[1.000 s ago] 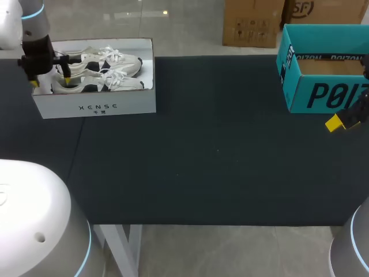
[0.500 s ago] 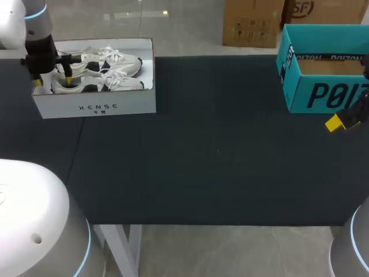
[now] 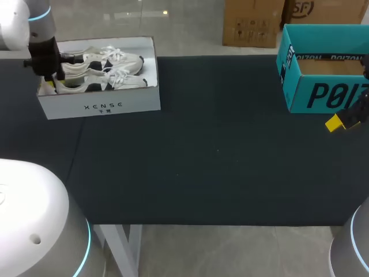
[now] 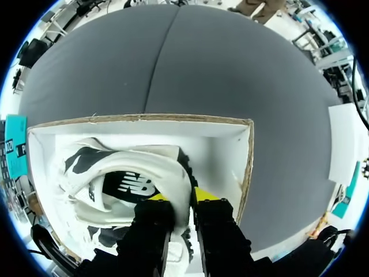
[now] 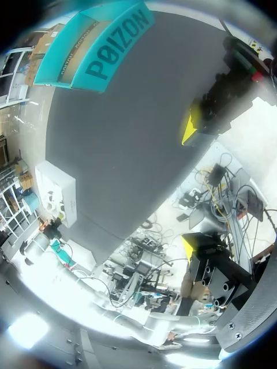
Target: Take the shoe out of the shoebox, open the shoe tongue, remove and reinsert the insole, then place the shoe into the shoebox
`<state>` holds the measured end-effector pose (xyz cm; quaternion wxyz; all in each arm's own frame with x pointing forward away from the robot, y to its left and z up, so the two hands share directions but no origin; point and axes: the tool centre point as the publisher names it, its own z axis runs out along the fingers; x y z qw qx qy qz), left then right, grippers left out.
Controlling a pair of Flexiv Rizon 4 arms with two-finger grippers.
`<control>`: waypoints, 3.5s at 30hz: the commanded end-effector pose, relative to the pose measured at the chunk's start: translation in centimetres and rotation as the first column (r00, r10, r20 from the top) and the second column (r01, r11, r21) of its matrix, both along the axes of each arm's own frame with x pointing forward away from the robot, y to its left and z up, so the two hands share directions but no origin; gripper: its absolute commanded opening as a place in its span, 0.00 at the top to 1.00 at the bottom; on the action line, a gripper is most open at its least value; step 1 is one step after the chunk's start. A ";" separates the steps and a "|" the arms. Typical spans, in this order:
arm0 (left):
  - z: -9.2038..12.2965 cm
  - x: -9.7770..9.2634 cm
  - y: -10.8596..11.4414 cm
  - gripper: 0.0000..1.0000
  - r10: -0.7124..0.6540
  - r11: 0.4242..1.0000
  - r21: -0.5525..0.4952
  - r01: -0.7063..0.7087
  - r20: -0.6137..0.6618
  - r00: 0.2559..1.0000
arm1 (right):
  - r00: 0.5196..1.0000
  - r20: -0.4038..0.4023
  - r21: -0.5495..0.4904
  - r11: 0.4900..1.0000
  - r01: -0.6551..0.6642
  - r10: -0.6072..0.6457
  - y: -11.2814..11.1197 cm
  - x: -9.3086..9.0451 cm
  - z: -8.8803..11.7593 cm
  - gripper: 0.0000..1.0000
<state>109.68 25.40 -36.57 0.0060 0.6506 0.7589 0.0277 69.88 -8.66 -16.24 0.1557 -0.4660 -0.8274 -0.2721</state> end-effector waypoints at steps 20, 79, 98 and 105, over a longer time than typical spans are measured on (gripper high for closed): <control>8.2 -0.9 0.0 1.00 0.024 1.000 0.011 -0.026 0.142 0.990 | 1.000 -0.001 -0.002 1.000 0.001 -0.001 0.0 0.0 0.0 0.00; 5.7 -20.2 -40.3 1.00 -0.026 0.999 0.040 0.020 0.157 0.987 | 1.000 -0.001 -0.002 1.000 0.001 -0.001 0.0 0.0 0.0 0.00; 1.0 -21.8 -39.7 1.00 0.110 0.989 0.083 -0.119 0.102 0.989 | 1.000 -0.001 -0.002 1.000 0.001 -0.001 0.0 0.0 0.0 0.00; 0.0 -22.6 -39.9 1.00 0.079 0.993 0.085 -0.087 0.089 0.993 | 1.000 -0.001 -0.002 1.000 0.001 -0.001 0.0 0.0 0.0 0.00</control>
